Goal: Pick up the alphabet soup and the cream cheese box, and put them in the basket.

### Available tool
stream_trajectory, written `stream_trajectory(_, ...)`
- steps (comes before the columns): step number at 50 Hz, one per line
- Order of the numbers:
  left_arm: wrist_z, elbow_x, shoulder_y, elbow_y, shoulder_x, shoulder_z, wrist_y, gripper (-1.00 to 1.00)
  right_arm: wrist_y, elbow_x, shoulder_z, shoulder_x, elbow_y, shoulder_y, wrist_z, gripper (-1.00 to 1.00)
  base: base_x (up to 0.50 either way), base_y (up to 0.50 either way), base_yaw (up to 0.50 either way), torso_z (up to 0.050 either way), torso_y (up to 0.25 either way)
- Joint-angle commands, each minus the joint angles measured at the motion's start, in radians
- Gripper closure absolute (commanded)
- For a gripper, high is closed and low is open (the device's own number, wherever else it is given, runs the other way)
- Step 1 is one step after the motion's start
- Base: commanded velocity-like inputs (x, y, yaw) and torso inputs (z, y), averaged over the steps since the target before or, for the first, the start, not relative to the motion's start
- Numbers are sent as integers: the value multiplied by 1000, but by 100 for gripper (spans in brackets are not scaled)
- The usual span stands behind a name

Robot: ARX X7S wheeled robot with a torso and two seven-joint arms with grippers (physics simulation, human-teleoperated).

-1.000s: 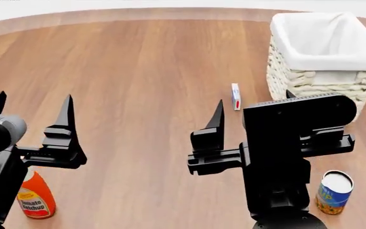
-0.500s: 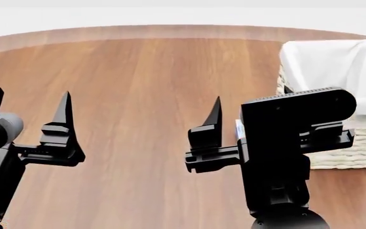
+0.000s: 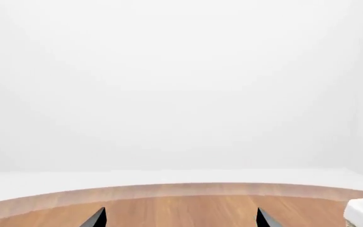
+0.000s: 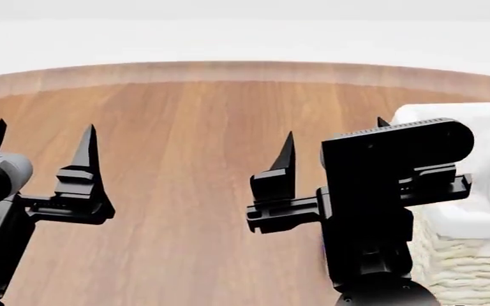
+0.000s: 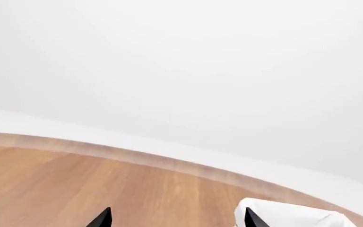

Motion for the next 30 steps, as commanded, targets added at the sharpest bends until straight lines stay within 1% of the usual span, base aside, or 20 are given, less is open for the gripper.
stream_trajectory(1, -6, -5, 2, -7, -5, 6, 9, -100, -2, 9, 3, 2, 3, -5, 1, -100, 500, 0, 0, 0, 0)
stream_trajectory(7, -9, -9, 1, -6, -9, 8, 10, -100, 13, 22, 15, -5, 8, 1, -2, -100, 464, 0, 0, 0, 0)
stream_trajectory(16, -13, -17, -1, -9, -13, 7, 12, -100, 27, 26, 11, -5, 12, 9, 4, -100, 0, 0, 0, 0, 1)
stream_trajectory(19, -13, -19, -2, -10, -16, 6, 13, -100, 83, 38, 27, -14, 28, 25, 4, -100, 0, 0, 0, 0, 0)
stream_trajectory(23, -16, -22, -5, -9, -19, 4, 12, -100, 179, 83, 82, -35, -13, 55, -21, -100, 0, 0, 0, 0, 0)
stream_trajectory(24, -17, -22, -6, -9, -20, 4, 11, -100, 261, 116, 122, -48, -32, 78, -46, -100, 0, 0, 0, 0, 0)
stream_trajectory(27, -20, -23, -7, -8, -22, 5, 11, -100, 354, 128, 147, -51, -76, 105, -39, -100, 0, 0, 0, 0, 0)
stream_trajectory(28, -20, -23, -7, -8, -22, 7, 11, -100, 410, 161, 175, -52, -93, 119, -25, -100, 0, 0, 0, 0, 0)
stream_trajectory(29, -21, -23, -7, -8, -22, 7, 12, -100, 411, 238, 191, -35, -82, 118, 33, -100, 0, 0, 0, 0, 0)
stream_trajectory(30, -22, -23, -5, -7, -23, 9, 13, -100, 411, 388, 223, 25, -43, 122, 183, -100, 0, 0, 0, 0, 0)
